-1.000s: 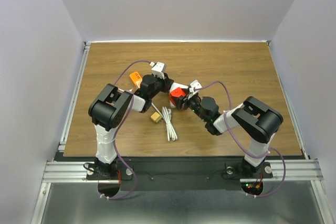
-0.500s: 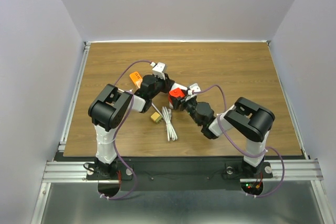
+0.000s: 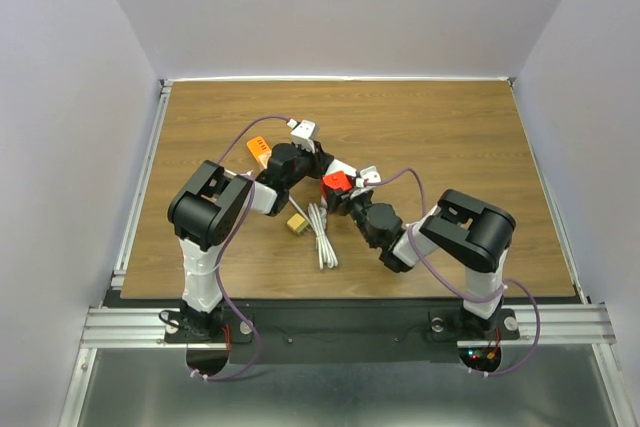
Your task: Insert the plug
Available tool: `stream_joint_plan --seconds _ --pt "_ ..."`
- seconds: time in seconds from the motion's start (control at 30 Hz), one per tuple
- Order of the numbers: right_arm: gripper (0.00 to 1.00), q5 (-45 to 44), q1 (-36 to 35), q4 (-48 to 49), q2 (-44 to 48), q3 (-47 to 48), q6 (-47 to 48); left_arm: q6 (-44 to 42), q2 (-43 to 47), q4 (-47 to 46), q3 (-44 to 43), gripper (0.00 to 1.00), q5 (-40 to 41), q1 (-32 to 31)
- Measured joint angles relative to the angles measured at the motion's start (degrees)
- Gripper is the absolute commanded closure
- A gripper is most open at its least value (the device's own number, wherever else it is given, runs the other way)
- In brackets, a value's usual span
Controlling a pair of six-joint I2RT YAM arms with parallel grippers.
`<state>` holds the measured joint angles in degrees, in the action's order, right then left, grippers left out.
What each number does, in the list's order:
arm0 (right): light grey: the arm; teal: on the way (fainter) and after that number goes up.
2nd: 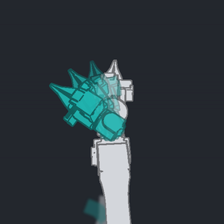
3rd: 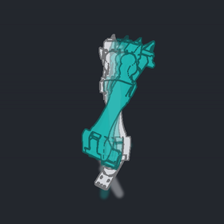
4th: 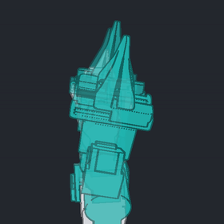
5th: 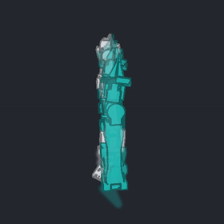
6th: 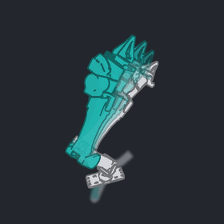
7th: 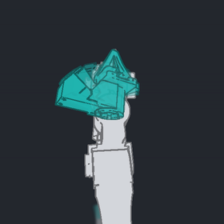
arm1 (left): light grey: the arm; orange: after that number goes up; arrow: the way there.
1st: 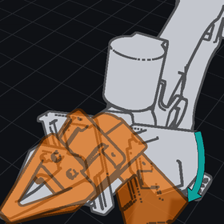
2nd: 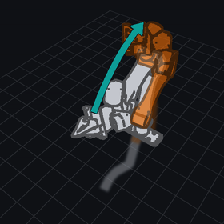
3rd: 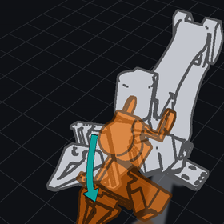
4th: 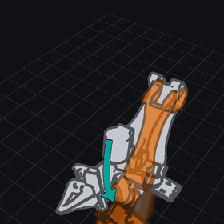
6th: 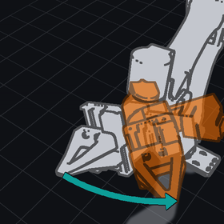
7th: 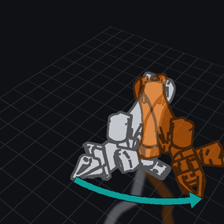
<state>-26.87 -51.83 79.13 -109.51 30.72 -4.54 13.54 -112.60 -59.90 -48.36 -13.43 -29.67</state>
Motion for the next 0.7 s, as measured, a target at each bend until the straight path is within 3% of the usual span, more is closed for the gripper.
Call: stream_joint_plan --seconds 0.7 --pt "1.00 -15.39 -6.54 -3.23 -4.02 6.60 -0.35 -0.42 0.33 0.48 0.00 0.76 0.11 0.63"
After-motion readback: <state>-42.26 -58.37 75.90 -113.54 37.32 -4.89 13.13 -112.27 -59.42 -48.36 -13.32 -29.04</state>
